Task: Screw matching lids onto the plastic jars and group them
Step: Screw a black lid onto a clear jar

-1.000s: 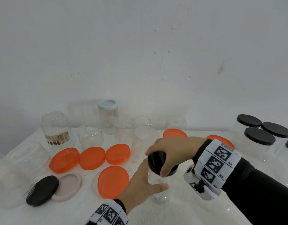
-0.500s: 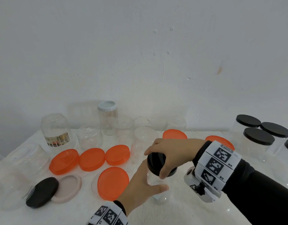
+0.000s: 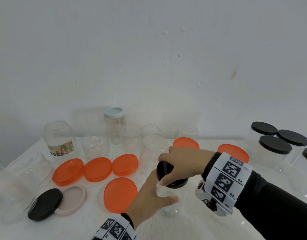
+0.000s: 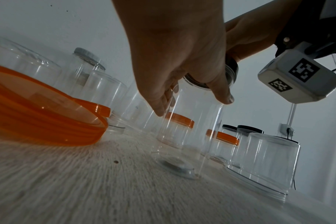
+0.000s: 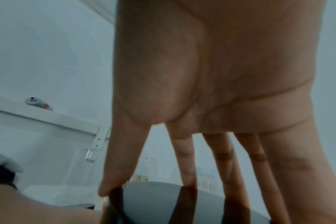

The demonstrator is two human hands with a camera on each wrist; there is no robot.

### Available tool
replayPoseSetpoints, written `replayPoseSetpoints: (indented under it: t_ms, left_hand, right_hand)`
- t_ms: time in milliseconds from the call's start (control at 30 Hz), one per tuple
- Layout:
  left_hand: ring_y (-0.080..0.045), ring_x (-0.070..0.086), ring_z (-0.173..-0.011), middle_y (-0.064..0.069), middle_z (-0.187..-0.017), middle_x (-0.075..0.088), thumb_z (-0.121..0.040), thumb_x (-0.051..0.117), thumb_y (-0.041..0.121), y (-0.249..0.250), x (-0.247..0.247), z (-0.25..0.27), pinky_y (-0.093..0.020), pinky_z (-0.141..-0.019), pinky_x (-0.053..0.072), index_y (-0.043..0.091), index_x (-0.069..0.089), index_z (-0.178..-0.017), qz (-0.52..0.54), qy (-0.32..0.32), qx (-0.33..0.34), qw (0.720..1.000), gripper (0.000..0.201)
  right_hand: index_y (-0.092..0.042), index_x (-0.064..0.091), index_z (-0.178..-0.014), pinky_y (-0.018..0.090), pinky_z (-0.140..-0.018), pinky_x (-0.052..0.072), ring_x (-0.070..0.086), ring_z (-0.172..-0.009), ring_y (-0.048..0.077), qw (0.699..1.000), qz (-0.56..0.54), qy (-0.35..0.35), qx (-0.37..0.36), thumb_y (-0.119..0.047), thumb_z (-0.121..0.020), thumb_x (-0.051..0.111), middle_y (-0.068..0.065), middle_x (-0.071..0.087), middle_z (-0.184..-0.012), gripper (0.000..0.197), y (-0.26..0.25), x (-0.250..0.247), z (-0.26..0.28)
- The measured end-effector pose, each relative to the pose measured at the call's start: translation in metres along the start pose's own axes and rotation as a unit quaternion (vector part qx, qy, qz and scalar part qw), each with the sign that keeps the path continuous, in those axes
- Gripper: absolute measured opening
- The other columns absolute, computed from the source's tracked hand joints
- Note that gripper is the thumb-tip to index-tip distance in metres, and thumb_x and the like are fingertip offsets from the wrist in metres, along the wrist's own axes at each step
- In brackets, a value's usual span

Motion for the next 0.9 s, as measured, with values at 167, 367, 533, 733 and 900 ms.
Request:
replayPoseSetpoints:
  t_ms: [167, 367, 533, 733, 900]
  left_hand:
    - [0.014, 0.035, -0.127, 0.028, -0.138, 0.041, -0.07, 0.083, 0.04, -0.001, -0.001, 0.0, -0.01, -0.097, 0.03, 0.051, 0.031, -0.131, -0.002, 0.004, -0.002, 1.0, 0.081]
    - [0.017, 0.035, -0.124, 0.028, -0.136, 0.043, -0.065, 0.082, 0.047, -0.002, -0.001, 0.0, -0.01, -0.095, 0.032, 0.049, 0.032, -0.13, 0.005, 0.007, -0.004, 1.0, 0.082]
    - [0.01, 0.037, -0.128, 0.025, -0.137, 0.044, -0.062, 0.082, 0.051, -0.001, -0.001, 0.0, -0.014, -0.099, 0.033, 0.046, 0.033, -0.134, 0.009, 0.005, -0.002, 1.0, 0.087]
    - [0.007, 0.037, -0.131, 0.027, -0.137, 0.044, -0.066, 0.083, 0.046, -0.001, 0.001, -0.001, -0.022, -0.107, 0.033, 0.046, 0.032, -0.136, 0.012, 0.002, 0.003, 1.0, 0.087]
    - [0.017, 0.035, -0.125, 0.03, -0.135, 0.043, -0.066, 0.083, 0.045, -0.003, 0.0, -0.001, -0.008, -0.094, 0.032, 0.05, 0.032, -0.131, 0.003, 0.008, 0.0, 1.0, 0.082]
  right_hand:
    - [-0.035, 0.035, -0.142, 0.034, -0.085, 0.046, 0.047, -0.116, 0.021, 0.999, -0.024, -0.018, -0.013, -0.052, -0.08, 0.068, -0.002, 0.04, -0.13, 0.073, 0.0, 0.002, 0.004]
    - [-0.042, 0.036, -0.141, 0.036, -0.095, 0.046, 0.044, -0.12, 0.018, 0.997, -0.045, -0.035, -0.046, -0.037, -0.077, 0.076, -0.006, 0.04, -0.128, 0.075, -0.003, 0.0, 0.006]
    - [-0.04, 0.035, -0.139, 0.032, -0.082, 0.046, 0.048, -0.111, 0.02, 0.999, -0.029, -0.015, -0.019, -0.056, -0.076, 0.069, -0.006, 0.039, -0.118, 0.073, 0.002, 0.002, 0.001]
    - [-0.035, 0.034, -0.139, 0.032, -0.076, 0.043, 0.048, -0.103, 0.02, 1.0, -0.023, 0.008, 0.016, -0.069, -0.076, 0.061, -0.005, 0.038, -0.112, 0.077, 0.008, 0.004, 0.001]
    - [-0.041, 0.028, -0.145, 0.038, -0.097, 0.045, 0.043, -0.12, 0.019, 0.998, -0.043, -0.036, -0.025, -0.044, -0.077, 0.075, -0.007, 0.036, -0.13, 0.083, 0.003, 0.007, 0.006]
Point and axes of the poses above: each hand's wrist, its own z-axis away from the middle knuckle, its own x-axis out of the palm, y = z × x, the point moved 10 cm from there along -z, towards the middle knuckle
